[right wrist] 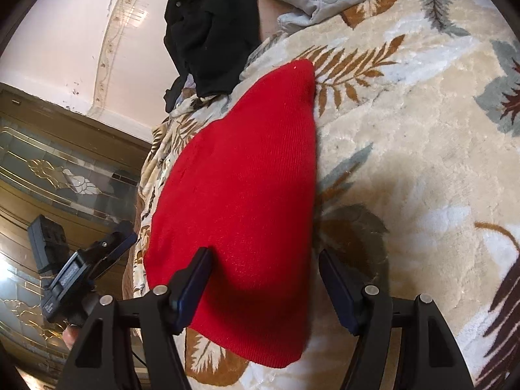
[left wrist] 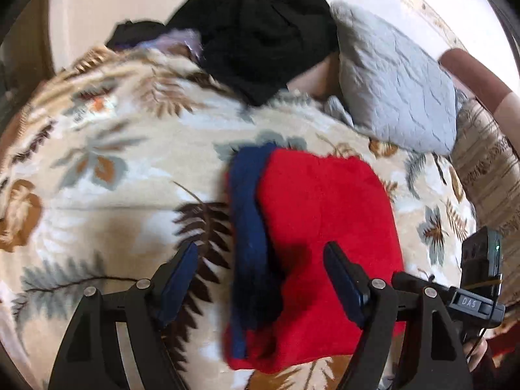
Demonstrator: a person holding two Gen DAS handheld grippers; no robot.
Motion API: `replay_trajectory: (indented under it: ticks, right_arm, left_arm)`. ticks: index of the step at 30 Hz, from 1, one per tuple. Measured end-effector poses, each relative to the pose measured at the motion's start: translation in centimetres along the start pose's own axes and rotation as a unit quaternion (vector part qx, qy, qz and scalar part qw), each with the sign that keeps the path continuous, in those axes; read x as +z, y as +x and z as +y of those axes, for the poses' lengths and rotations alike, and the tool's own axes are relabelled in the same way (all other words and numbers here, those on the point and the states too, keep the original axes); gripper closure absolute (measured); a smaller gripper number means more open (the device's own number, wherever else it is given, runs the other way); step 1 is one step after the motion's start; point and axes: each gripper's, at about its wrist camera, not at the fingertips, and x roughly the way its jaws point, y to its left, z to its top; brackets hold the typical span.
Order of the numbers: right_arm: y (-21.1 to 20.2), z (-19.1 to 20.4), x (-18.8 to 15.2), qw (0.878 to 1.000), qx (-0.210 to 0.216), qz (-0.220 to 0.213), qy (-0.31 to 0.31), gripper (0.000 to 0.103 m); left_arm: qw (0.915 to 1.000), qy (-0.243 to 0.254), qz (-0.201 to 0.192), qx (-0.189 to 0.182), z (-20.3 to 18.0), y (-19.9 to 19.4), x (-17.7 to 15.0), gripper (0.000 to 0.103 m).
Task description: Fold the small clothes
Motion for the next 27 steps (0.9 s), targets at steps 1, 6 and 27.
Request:
replay_trajectory:
  ticks: [1, 6, 27]
  right_arm:
    - [0.1, 0.0, 0.0, 1.000, 0.002, 0.000, 0.001, 0.031]
    - [0.7, -0.2, 0.3, 1.000, 0.017, 0.005, 0.005, 0.031]
    - [5.0, 0.4, 2.7, 0.999, 0.047, 0.014, 0.005, 0.030]
  left_arm:
    - [0.9999, -0.005, 0.011, -0.012, 0.1, 0.6, -0.1, 0.023]
    - [0.9927, -0.066, 0.062, -0.080, 2.2, 3.4, -0.2, 0.023]
    - [0.9916, -0.050, 0.088, -0.080, -0.3, 6.5, -0.9, 0.035]
